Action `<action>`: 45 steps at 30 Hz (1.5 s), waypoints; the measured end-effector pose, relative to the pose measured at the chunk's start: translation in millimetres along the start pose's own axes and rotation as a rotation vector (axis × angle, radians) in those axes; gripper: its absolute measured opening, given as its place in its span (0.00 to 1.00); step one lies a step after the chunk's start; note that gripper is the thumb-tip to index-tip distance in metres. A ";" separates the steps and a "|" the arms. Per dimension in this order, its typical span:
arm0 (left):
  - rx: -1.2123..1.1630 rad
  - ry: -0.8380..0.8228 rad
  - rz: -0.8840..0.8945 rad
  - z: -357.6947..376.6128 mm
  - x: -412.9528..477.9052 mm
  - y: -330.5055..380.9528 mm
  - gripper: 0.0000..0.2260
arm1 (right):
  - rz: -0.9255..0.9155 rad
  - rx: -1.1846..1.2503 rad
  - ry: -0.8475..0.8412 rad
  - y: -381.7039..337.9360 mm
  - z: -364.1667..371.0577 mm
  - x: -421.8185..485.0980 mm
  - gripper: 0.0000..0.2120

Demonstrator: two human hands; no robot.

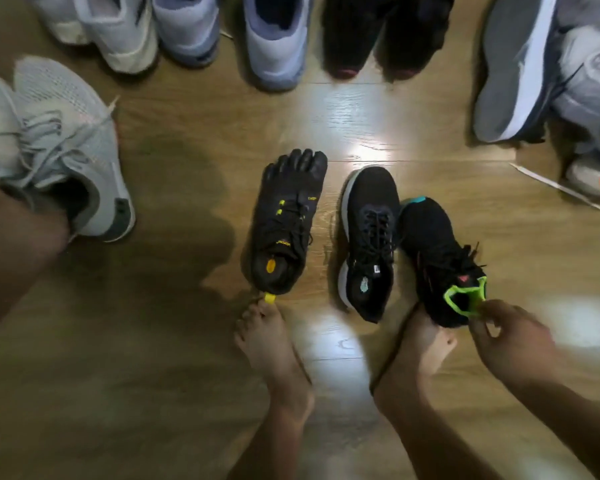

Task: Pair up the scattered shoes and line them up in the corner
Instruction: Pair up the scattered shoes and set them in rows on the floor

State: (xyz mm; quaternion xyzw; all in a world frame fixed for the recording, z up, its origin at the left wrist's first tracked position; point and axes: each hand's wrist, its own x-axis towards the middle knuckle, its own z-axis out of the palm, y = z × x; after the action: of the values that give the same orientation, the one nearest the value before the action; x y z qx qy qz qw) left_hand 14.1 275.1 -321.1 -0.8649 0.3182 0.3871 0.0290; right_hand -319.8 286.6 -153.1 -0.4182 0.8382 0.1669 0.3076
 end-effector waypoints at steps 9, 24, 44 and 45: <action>0.217 -0.181 0.253 -44.1 5.6 66.4 0.39 | -0.054 -0.127 -0.417 -48.7 22.6 6.5 0.25; 0.563 -0.118 0.402 -65.6 -38.4 139.1 0.10 | -0.085 0.128 -0.216 -80.1 43.8 23.2 0.13; 0.427 -0.317 0.329 67.4 -137.2 321.4 0.12 | 0.327 0.317 -0.097 254.0 -56.3 135.9 0.09; 0.541 -0.305 0.372 62.8 -137.0 324.3 0.14 | 0.327 0.354 -0.046 247.1 -52.4 130.5 0.07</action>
State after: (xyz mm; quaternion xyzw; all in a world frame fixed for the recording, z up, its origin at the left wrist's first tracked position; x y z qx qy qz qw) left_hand -280.8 108.0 -207.0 -0.6855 0.5530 0.4123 0.2330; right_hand -598.2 327.2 -193.5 -0.2125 0.9038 0.0741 0.3639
